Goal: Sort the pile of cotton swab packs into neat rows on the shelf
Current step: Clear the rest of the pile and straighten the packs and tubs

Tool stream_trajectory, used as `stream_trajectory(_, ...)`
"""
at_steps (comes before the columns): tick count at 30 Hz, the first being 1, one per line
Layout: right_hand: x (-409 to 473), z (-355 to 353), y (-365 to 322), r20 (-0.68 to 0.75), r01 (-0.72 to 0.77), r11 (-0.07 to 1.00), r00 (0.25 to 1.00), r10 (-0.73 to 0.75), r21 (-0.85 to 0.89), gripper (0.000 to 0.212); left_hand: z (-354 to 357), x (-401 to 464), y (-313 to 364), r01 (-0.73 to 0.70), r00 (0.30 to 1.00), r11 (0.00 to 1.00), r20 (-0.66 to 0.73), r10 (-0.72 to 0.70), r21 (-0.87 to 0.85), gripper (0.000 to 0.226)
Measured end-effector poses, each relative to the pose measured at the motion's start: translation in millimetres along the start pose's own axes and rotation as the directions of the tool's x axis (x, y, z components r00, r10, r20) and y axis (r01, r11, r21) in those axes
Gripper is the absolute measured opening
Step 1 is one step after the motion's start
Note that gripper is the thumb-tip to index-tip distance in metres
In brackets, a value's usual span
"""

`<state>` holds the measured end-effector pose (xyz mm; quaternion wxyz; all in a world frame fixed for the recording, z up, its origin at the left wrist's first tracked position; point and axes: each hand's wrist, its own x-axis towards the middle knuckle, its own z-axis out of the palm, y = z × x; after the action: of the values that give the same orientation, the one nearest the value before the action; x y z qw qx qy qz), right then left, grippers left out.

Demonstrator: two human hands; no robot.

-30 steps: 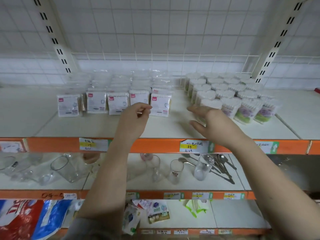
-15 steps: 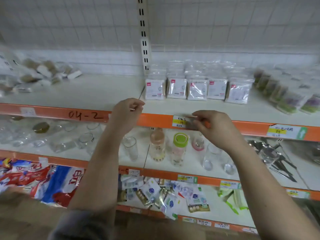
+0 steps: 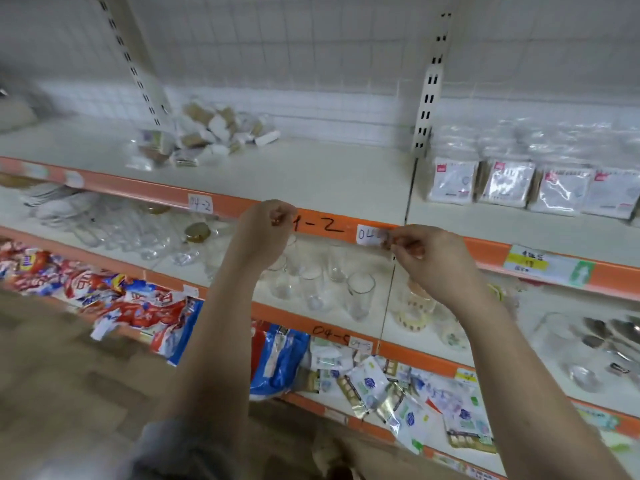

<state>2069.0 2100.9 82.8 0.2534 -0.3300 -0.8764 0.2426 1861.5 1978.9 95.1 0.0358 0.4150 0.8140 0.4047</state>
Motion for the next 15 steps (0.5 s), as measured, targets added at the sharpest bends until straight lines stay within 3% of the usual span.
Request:
stream_trajectory(8, 104.4, 69.0, -40.9, -0.061, 0.092, 0.991, 0.994, -0.086, 0.100, 0.023, -46.1, 64.9, -63.5, 0.099, 0.983, 0.995, -0.154, -0.095, 0.023, 0.020)
stream_trajectory(15, 225.2, 114.3, -81.0, 0.015, 0.103, 0.988, 0.994, -0.105, 0.118, 0.027, -83.5, 158.2, -100.5, 0.120, 0.976, 0.985, -0.195, -0.094, 0.124, 0.023)
